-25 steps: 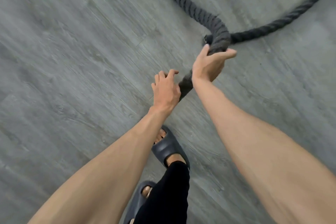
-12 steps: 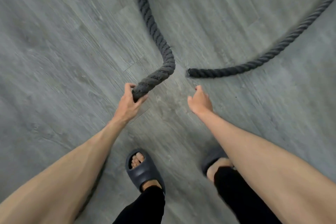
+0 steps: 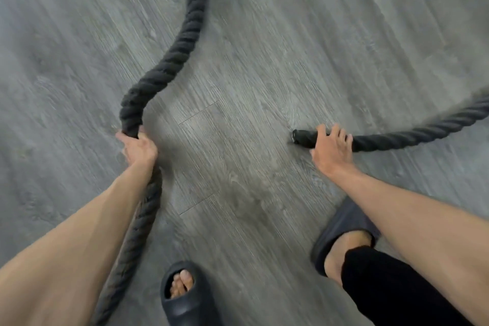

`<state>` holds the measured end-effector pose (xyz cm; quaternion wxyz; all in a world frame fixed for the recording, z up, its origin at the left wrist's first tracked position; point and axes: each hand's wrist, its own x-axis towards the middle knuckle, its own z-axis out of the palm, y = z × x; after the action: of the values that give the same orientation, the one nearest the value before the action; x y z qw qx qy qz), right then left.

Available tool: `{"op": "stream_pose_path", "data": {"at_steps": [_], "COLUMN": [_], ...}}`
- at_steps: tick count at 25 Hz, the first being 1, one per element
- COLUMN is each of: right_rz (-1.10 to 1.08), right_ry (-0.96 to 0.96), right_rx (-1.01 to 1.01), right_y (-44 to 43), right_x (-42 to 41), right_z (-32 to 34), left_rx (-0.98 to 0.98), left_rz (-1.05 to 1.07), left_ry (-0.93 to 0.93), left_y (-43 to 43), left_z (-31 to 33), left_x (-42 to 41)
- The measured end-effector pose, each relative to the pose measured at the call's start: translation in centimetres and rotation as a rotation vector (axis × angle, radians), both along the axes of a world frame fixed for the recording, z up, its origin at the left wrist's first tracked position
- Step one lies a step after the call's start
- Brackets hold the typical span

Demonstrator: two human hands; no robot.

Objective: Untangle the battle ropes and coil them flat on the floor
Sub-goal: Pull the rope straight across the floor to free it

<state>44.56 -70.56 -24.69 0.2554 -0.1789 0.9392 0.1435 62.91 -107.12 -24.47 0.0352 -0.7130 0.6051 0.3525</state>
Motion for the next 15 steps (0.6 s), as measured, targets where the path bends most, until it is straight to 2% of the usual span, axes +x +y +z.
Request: {"op": "stream_pose_path", "data": {"at_steps": [2, 3, 5, 6, 10, 13, 15], "right_rz": [0.069, 0.108, 0.192, 0.227, 0.309, 0.312, 0.313], "right_ry": [0.084, 0.114, 0.114, 0.093, 0.017, 0.022, 0.038], "right_rx": [-0.066, -0.110, -0.228, -0.296, -0.559, -0.652, -0.678], "right_y": [0.5, 0.6, -0.6, -2.1, -11.0, -16.9, -19.5], "right_x": [-0.8, -1.4, -2.4, -2.7, -3.6, -3.8, -3.8], "right_z": [-0.8, -1.0, -0.8, -0.6, -0.7, -1.0, -1.0], "left_rx": [-0.032, -0.096, -0.223, -0.261, -0.473, -0.787, -0.782], "left_rz": [0.168, 0.149, -0.022, -0.113, -0.363, -0.688, -0.783], "left_ry": [-0.181, -0.256, -0.354, -0.336, -0.035, -0.054, 0.031], "left_y": [-0.9, -0.7, 0.4, 0.8, 1.0, 1.5, 1.8], "left_z": [-1.5, -1.8, -1.8, -1.9, -1.3, -1.4, -2.0], "left_x": [-1.7, -2.2, -2.7, -2.7, -4.7, -6.7, -7.2]}}
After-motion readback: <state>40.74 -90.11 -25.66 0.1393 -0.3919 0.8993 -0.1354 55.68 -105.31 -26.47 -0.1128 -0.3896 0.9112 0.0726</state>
